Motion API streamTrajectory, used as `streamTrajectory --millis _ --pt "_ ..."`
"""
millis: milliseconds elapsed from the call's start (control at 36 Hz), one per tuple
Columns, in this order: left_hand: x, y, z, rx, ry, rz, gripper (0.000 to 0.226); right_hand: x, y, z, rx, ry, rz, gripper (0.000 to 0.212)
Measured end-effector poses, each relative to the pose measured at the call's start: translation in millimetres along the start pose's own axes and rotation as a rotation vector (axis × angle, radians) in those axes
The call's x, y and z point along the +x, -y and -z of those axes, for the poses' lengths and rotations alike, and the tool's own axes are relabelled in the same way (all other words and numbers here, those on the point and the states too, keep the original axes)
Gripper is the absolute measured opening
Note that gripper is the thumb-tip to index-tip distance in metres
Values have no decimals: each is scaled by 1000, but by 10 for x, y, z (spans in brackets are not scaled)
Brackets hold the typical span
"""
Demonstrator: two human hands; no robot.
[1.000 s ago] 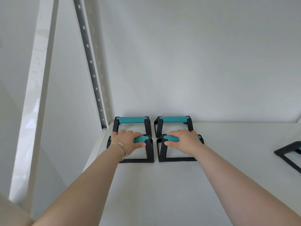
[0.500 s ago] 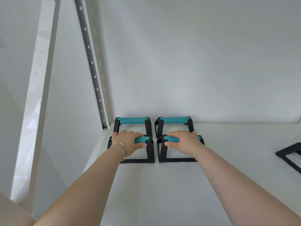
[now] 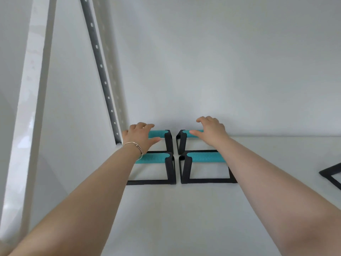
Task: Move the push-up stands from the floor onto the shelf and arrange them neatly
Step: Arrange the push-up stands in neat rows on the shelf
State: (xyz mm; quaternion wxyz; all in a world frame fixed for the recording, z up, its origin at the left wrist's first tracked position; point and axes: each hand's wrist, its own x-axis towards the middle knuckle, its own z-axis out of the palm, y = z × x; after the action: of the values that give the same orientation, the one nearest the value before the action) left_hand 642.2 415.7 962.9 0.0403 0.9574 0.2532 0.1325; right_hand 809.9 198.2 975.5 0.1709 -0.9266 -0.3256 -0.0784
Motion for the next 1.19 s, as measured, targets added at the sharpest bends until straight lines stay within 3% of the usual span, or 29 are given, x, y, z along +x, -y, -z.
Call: streamTrajectory --millis 139,250,417,1194 --pt "305 121 -173 -39 119 59 65 306 -129 -138 -97 196 -20 66" --pt "477 174 -274 -137 190 63 57 368 -155 -239 -63 313 -96 53" --pt "530 186 -361 -98 116 -19 38 336 -139 -314 -41 276 -144 35" --pt "632 213 -467 -143 118 46 25 329 -130 -331 -24 254 -167 35"
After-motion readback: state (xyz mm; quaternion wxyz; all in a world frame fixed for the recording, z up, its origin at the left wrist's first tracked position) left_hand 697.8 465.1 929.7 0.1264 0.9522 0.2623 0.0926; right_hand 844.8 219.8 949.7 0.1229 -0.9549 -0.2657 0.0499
